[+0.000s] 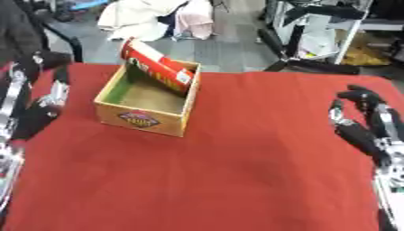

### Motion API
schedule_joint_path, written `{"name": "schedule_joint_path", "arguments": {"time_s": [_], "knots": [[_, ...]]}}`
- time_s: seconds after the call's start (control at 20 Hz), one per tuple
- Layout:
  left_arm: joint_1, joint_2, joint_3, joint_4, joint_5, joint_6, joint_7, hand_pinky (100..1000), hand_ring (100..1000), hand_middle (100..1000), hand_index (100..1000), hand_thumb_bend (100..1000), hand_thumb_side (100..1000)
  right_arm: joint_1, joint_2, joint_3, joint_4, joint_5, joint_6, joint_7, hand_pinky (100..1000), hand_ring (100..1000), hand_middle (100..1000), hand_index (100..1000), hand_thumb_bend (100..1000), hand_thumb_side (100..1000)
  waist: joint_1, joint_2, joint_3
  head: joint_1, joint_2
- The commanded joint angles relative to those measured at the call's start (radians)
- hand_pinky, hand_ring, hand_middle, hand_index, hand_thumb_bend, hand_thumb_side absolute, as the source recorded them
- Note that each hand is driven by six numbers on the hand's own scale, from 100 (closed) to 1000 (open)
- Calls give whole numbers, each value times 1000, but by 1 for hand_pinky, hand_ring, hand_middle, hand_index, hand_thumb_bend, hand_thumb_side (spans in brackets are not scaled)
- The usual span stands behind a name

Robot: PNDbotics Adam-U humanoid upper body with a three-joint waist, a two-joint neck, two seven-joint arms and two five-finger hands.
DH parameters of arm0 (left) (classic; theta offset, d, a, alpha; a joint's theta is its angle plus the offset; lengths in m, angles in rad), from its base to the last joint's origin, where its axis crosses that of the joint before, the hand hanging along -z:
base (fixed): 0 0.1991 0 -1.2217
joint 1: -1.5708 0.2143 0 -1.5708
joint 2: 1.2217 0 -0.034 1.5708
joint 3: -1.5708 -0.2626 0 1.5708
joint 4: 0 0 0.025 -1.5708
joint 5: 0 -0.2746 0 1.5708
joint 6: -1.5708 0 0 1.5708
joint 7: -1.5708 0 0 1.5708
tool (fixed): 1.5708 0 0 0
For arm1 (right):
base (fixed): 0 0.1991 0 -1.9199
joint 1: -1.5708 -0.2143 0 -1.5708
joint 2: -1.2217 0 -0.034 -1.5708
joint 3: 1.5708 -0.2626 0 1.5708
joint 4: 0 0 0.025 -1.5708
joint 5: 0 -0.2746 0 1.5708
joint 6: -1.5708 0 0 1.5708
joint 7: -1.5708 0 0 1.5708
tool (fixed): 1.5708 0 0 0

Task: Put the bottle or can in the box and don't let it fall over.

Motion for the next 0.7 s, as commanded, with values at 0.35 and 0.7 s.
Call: {"name": "schedule_joint_path", "arguments": {"time_s": [0.35, 0.7], "knots": [[-222, 5, -79, -52, 28, 77, 93, 817, 699, 585, 695, 100, 178, 79, 38, -69, -76, 16, 44, -73, 1000, 896, 862, 684, 100, 241, 4, -24, 3, 62, 27], [-236, 0, -82, -52, 17, 91, 154, 817, 692, 587, 696, 100, 151, 81, 42, -71, -81, 20, 53, -84, 1000, 894, 859, 684, 100, 243, 5, -26, 2, 61, 27]]}}
